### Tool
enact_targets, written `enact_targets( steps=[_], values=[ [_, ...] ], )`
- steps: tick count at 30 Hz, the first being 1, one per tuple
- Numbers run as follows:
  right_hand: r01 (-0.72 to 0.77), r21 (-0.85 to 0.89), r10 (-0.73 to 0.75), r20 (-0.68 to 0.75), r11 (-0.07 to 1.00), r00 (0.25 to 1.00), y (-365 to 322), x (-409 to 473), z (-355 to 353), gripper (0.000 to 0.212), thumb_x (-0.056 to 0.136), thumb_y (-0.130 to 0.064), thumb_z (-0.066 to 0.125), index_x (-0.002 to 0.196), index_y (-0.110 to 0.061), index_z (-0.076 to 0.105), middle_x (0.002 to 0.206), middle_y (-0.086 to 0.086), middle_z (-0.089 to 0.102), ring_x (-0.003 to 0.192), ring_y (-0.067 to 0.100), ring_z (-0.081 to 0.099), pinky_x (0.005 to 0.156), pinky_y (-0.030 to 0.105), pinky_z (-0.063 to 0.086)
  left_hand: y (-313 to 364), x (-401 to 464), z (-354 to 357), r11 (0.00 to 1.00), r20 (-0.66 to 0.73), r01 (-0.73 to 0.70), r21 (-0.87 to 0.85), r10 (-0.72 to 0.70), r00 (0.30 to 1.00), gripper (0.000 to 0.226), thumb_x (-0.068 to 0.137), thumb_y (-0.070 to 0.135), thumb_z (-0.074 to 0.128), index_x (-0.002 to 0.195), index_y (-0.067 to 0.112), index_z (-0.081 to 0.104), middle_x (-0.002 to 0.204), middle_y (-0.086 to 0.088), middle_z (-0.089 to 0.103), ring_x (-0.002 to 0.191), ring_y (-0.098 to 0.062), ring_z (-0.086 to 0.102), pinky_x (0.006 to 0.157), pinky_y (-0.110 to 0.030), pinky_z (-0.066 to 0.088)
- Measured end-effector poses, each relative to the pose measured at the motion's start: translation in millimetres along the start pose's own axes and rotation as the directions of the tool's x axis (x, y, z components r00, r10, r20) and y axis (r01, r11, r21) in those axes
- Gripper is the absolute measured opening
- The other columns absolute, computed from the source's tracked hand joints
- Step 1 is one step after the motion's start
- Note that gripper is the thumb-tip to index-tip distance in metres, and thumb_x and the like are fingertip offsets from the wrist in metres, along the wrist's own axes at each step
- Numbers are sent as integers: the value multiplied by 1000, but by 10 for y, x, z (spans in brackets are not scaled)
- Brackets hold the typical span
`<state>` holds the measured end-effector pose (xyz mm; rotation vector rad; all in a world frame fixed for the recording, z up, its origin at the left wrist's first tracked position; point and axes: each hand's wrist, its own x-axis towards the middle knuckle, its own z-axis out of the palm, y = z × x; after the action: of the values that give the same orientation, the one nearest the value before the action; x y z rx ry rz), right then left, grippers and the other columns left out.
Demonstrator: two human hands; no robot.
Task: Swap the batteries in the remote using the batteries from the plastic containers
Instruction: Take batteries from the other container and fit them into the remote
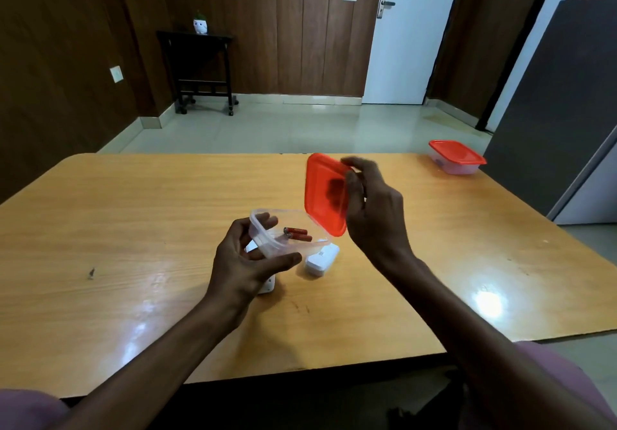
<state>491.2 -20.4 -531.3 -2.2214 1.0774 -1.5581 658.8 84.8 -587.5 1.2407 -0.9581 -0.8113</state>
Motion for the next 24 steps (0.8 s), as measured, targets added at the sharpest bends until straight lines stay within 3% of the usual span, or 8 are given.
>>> enact_targets(
  steps=[4,6,9,13,16,19,22,24],
  values=[
    [-71,-70,76,64,995,995,148,24,-16,28,96,-4,49,114,-16,67,96,5,74,82,26,67,72,40,55,-8,89,39,1000,-56,-24,-10,24,998,75,60,-1,90,125,19,57,126,8,68,102,-4,71,80,-22,58],
    [-220,-10,220,32,976,975,203,52,-24,32,94,0,46,100,-14,74,93,3,75,79,20,70,72,36,56,-14,117,24,1000,-75,-25,-7,25,997,74,59,2,92,122,21,58,125,10,69,107,-9,70,90,-33,57],
    [-556,139,553,65,819,831,354,62,-11,34,93,0,46,105,-18,73,98,1,72,66,11,74,68,25,58,-36,106,-11,1000,-97,-7,-15,6,995,76,58,1,92,122,23,57,125,11,69,108,-7,69,91,-34,56],
    [-786,157,758,208,598,618,650,-18,137,44,86,4,54,126,-13,66,115,9,69,72,12,73,85,38,62,-63,98,-49,1000,-124,19,-4,-20,992,77,57,3,93,121,25,57,125,13,68,106,-6,70,82,-26,57],
    [-754,-147,761,257,640,596,672,-83,230,51,85,-9,51,134,-16,62,119,13,67,90,27,69,81,40,60,-66,109,-61,1000,-127,18,5,-17,992,77,57,2,93,121,25,56,124,15,67,105,-6,71,78,-22,57],
    [-533,-487,715,364,692,596,670,-93,259,53,80,-28,48,131,-26,65,131,12,61,120,34,56,99,41,51,-84,105,-35,999,-115,19,30,-15,993,78,56,6,94,120,27,56,124,17,67,107,-9,70,86,-32,58],
    [-455,-547,696,394,703,601,626,-38,205,42,83,-28,51,119,-23,71,125,12,60,108,32,61,91,38,54,-90,100,31,999,-81,3,54,2,997,79,57,7,94,122,26,55,126,16,66,105,-3,69,88,-30,58],
    [-512,-405,649,374,757,663,501,10,170,32,85,-28,55,106,-15,76,108,11,71,85,26,66,72,31,53,-92,95,83,998,-58,-23,62,26,998,79,59,5,93,125,22,53,129,14,64,104,5,67,81,-18,57]
  ],
)
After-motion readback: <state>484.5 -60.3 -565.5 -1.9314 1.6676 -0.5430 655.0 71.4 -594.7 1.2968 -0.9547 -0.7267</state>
